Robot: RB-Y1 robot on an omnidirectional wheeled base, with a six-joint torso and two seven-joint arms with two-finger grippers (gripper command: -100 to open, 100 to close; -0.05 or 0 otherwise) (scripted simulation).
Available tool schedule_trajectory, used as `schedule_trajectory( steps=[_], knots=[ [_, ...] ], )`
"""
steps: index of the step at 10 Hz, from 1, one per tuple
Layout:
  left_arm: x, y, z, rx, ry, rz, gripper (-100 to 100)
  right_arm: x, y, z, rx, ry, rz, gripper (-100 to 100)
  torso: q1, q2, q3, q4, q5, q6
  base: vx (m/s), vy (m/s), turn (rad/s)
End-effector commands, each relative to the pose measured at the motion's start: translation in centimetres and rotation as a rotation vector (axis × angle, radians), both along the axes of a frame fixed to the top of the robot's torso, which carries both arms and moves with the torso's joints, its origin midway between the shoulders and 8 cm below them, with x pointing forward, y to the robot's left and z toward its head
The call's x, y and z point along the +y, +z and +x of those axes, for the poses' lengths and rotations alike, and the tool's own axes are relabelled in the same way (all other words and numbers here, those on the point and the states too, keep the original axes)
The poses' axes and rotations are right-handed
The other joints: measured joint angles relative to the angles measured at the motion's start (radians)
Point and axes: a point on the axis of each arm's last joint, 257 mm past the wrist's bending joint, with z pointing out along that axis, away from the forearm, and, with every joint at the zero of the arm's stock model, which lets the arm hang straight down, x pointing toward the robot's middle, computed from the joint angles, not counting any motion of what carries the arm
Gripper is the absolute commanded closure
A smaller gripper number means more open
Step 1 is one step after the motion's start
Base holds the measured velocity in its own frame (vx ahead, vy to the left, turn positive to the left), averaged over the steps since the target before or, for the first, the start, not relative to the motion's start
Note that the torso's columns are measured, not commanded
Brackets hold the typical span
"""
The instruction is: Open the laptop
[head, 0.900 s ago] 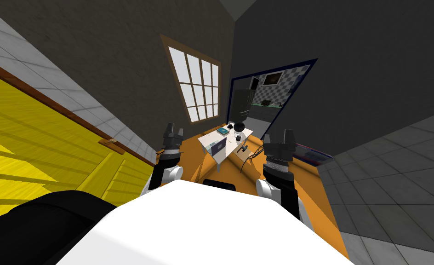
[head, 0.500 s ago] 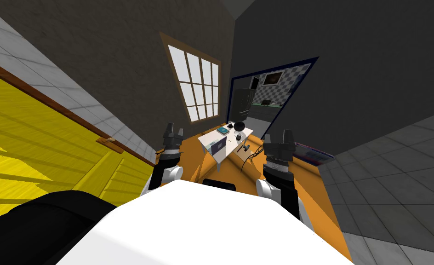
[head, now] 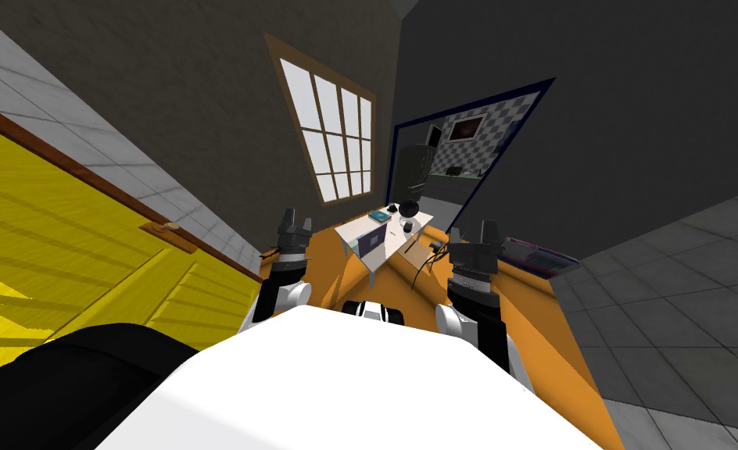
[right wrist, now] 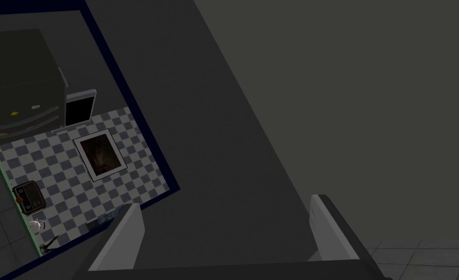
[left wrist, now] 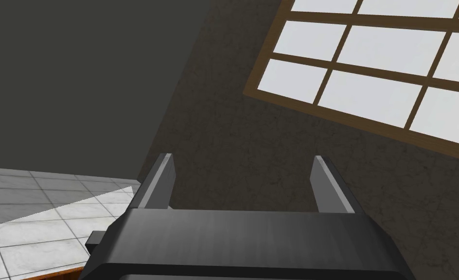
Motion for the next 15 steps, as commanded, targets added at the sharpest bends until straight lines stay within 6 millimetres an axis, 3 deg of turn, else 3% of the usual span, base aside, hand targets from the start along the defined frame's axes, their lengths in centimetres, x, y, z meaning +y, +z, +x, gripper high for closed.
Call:
schedule_trajectory(
  steps=[1, 3, 9, 12, 15],
  knots=[
    [-0.5, -0.6, 0.6, 0.02, -0.015, 0.028, -100, 0.0, 0.0, 0.0, 0.0, 0.0, 0.0, 0, 0.0, 0.074, -0.148, 0.074, 0.0, 0.0, 0.01, 0.008, -0.053],
    [-1.3, -2.2, 1.8, 0.058, -0.033, 0.06, -100, 0.0, 0.0, 0.0, 0.001, 0.0, 0.0, 0, 0.001, 0.116, -0.237, 0.116, 0.0, 0.0, 0.018, 0.027, -0.091],
    [-3.1, -7.4, 5.0, 0.172, -0.063, 0.12, -100, 0.0, 0.0, 0.0, 0.001, 0.0, 0.0, 0, 0.0, 0.12, -0.241, 0.121, 0.0, 0.0, 0.022, 0.03, -0.093],
    [-4.5, -11.1, 6.9, 0.249, -0.085, 0.166, -100, 0.0, 0.0, 0.0, 0.001, 0.0, 0.0, 0, 0.0, 0.121, -0.241, 0.121, 0.0, 0.0, 0.023, 0.035, -0.123],
    [-5.3, -13.1, 7.8, 0.289, -0.097, 0.193, -100, 0.0, 0.0, 0.0, 0.001, 0.0, 0.0, 0, 0.0, 0.121, -0.241, 0.121, 0.0, 0.0, 0.02, 0.028, -0.069]
  ],
)
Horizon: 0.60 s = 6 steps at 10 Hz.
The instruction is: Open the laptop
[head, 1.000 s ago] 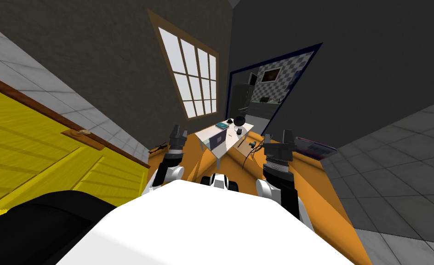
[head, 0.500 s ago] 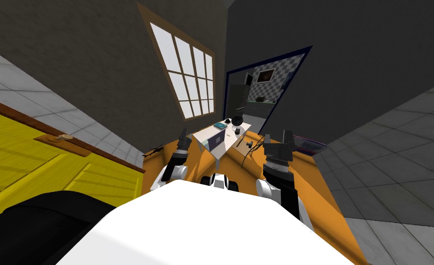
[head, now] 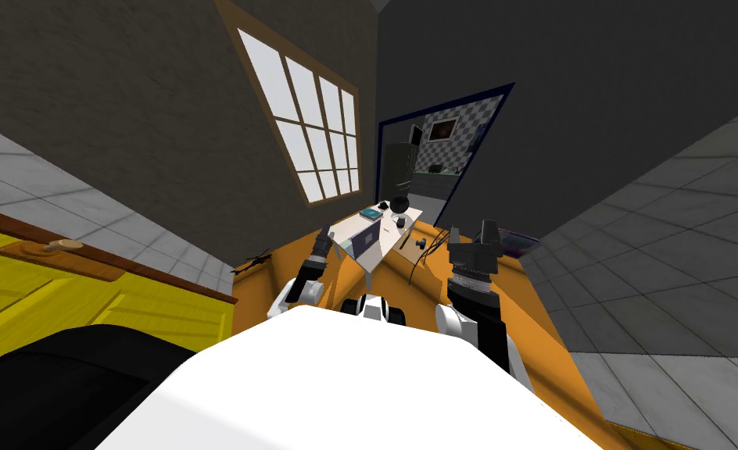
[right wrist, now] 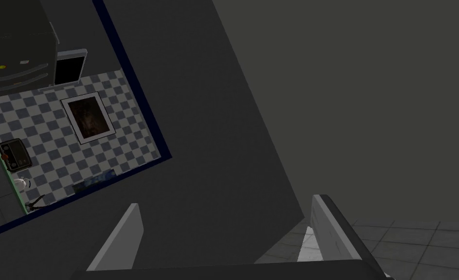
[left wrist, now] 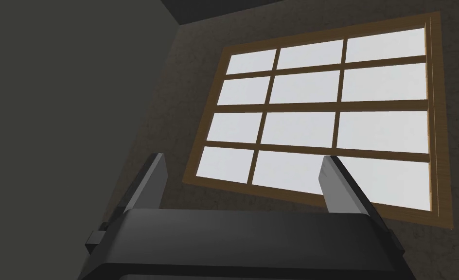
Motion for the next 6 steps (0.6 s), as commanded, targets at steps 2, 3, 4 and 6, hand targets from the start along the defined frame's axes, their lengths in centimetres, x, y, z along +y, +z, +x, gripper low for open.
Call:
schedule_trajectory(
  steps=[2, 3, 4, 6],
  knots=[
    [-1.1, -3.2, 1.2, 0.06, -0.02, 0.048, -100, 0.0, 0.0, 0.0, 0.0, 0.0, 0.0, 0, 0.0, 0.0, 0.0, 0.0, 0.0, 0.0, 0.012, 0.022, -0.088],
    [-1.3, -3.8, 1.4, 0.073, -0.026, 0.061, -100, 0.0, 0.0, 0.0, 0.0, 0.0, 0.0, 0, 0.0, 0.0, 0.0, 0.0, 0.0, 0.0, 0.017, 0.031, -0.084],
    [-1.7, -5.2, 1.8, 0.101, -0.037, 0.089, -100, 0.0, 0.0, 0.0, 0.0, 0.0, 0.0, 0, 0.001, 0.0, 0.0, 0.0, 0.0, 0.0, 0.023, 0.038, -0.127],
    [-2.2, -6.8, 2.3, 0.131, -0.049, 0.122, -100, 0.0, 0.0, 0.0, 0.0, 0.0, 0.0, 0, 0.001, 0.0, 0.0, 0.0, 0.0, 0.0, 0.018, 0.035, -0.076]
  ],
)
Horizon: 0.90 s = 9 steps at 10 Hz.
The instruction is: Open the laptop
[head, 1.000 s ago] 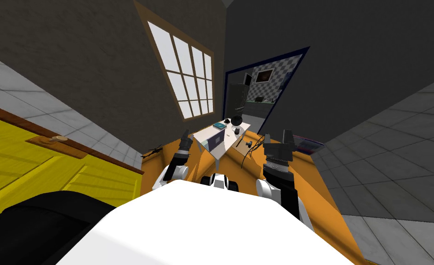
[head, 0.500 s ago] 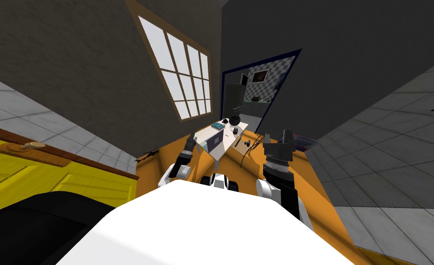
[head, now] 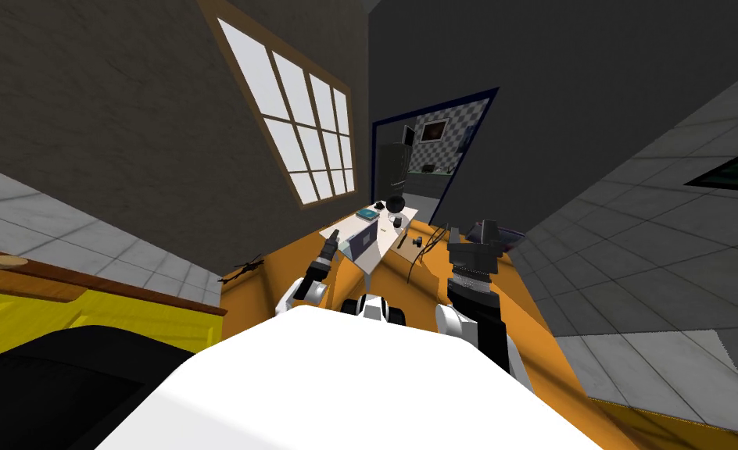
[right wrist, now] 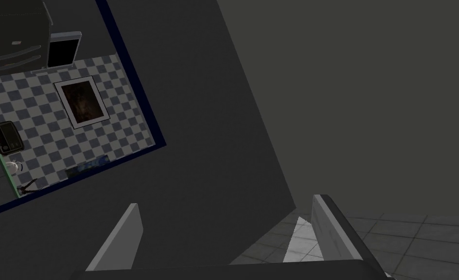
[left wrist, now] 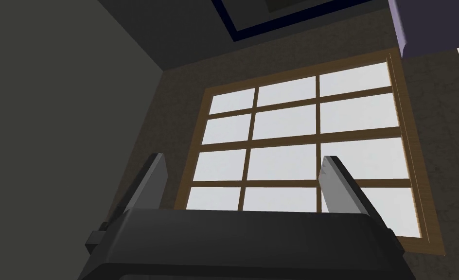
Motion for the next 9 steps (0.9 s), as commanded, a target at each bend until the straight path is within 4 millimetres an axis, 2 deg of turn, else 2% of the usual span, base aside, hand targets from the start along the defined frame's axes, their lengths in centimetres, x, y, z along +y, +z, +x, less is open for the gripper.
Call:
schedule_trajectory(
  steps=[1, 9],
  knots=[
    [-0.7, -2.2, 0.7, 0.044, -0.017, 0.047, -100, 0.0, 0.0, 0.0, 0.0, 0.0, 0.0, 0, 0.0, 0.0, 0.0, 0.0, 0.0, 0.0, 0.017, 0.029, -0.08],
    [-2.1, -9.4, 1.9, 0.174, -0.069, 0.2, -100, 0.0, 0.0, 0.0, 0.0, 0.0, 0.0, 0, 0.0, 0.0, 0.0, 0.0, 0.0, 0.0, 0.014, 0.03, -0.086]
  ],
)
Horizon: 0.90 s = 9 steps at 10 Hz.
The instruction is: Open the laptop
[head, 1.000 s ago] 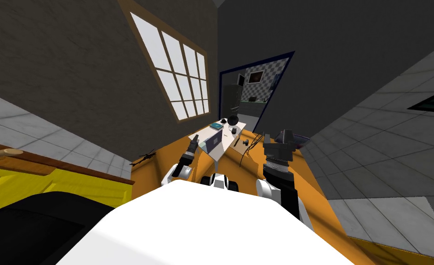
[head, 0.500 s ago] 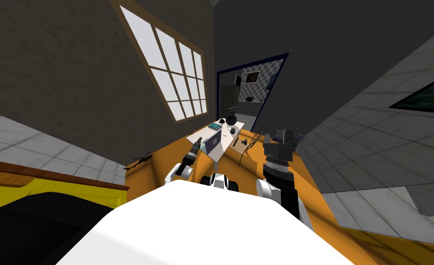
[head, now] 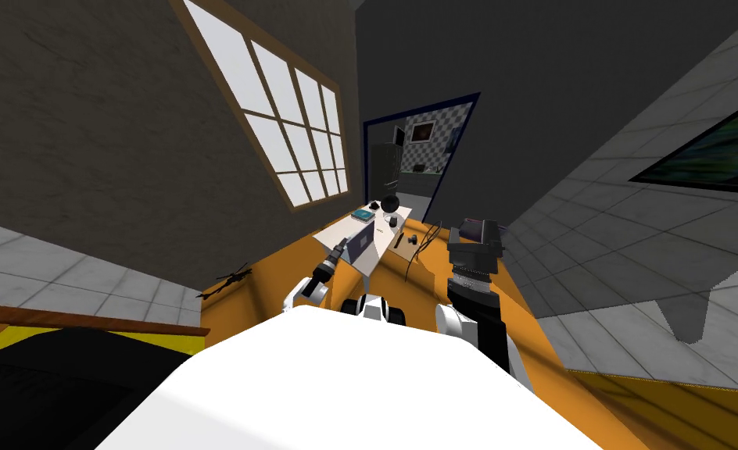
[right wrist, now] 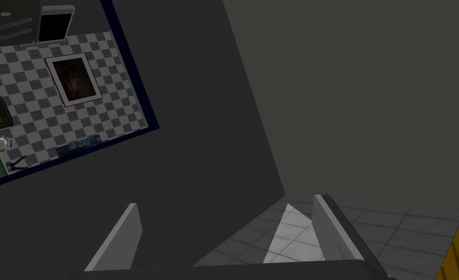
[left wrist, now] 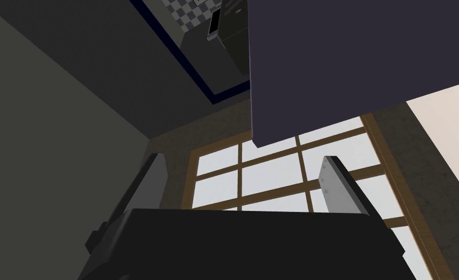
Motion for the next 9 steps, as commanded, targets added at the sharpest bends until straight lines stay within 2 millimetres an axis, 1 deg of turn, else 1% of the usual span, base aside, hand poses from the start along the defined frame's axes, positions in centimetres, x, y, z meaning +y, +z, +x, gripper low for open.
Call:
schedule_trajectory(
  steps=[1, 3, 4, 5, 6, 7, 9],
  knots=[
    [-0.4, -2.1, 0.2, 0.038, -0.015, 0.046, -100, 0.0, 0.0, 0.0, 0.0, 0.0, 0.0, 0, 0.0, 0.0, 0.0, 0.0, 0.0, 0.0, 0.015, 0.027, -0.067],
    [-0.6, -4.2, 0.4, 0.075, -0.031, 0.096, -100, 0.0, 0.0, 0.0, 0.0, 0.0, 0.0, 0, 0.0, 0.0, 0.0, 0.0, 0.0, 0.0, 0.013, 0.032, -0.107],
    [-0.5, -3.6, 0.4, 0.064, -0.026, 0.082, -100, 0.0, 0.0, 0.0, 0.0, 0.0, 0.0, 0, 0.001, 0.0, 0.0, 0.0, 0.0, 0.0, 0.007, 0.019, -0.017],
    [-0.5, -3.7, 0.4, 0.066, -0.027, 0.084, -100, 0.0, 0.0, 0.0, 0.0, 0.0, 0.0, 0, 0.0, 0.0, 0.0, 0.0, 0.0, 0.0, 0.0, 0.0, 0.0],
    [-0.5, -3.7, 0.4, 0.066, -0.027, 0.084, 100, 0.0, 0.0, 0.0, 0.0, 0.0, 0.0, 0, -0.001, 0.0, 0.0, 0.0, 0.0, 0.0, 0.0, 0.0, 0.0],
    [-0.8, -4.0, 0.9, 0.094, -0.021, 0.01, 100, 0.0, 0.0, 0.0, 0.0, 0.0, 0.0, 0, -0.001, 0.0, 0.0, 0.0, 0.0, 0.0, -0.008, 0.087, -0.047],
    [-1.2, -4.3, 1.4, 0.123, -0.016, -0.063, 100, 0.0, 0.0, 0.0, 0.0, 0.0, 0.0, 0, 0.01, -0.006, -0.003, -0.003, 0.004, -0.001, 0.007, 0.146, -0.064]
  ],
)
